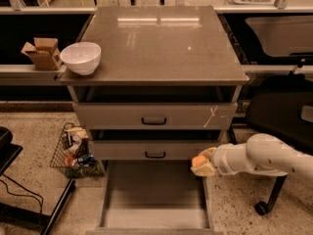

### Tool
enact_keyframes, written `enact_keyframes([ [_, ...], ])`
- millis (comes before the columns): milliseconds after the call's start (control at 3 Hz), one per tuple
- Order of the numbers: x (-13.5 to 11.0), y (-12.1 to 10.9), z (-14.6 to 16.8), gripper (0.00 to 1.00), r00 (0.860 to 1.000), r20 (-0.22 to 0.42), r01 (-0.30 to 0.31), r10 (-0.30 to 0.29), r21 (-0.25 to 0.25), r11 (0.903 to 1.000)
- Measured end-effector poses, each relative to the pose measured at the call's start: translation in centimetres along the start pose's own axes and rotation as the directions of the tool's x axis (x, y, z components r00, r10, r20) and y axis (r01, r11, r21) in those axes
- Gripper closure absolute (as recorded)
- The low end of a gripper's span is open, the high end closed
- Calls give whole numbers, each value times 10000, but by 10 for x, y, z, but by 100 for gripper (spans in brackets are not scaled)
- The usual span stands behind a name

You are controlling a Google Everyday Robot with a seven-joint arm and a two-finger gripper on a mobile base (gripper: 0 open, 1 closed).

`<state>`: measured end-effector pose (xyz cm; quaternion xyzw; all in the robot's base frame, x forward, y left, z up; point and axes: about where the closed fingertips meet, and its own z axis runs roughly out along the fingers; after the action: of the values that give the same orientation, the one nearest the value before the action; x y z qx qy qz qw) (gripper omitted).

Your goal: Place orange into bottom drawer

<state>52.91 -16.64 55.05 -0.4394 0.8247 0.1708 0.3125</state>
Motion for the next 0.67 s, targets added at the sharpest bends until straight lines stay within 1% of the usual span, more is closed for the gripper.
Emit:
enact_keyframes([
  [333, 43, -19, 37, 100, 9934, -177, -1119, 1133, 662, 9915],
  [667, 84, -29, 75, 100, 9722, -278, -2302, 2326, 718, 9705],
])
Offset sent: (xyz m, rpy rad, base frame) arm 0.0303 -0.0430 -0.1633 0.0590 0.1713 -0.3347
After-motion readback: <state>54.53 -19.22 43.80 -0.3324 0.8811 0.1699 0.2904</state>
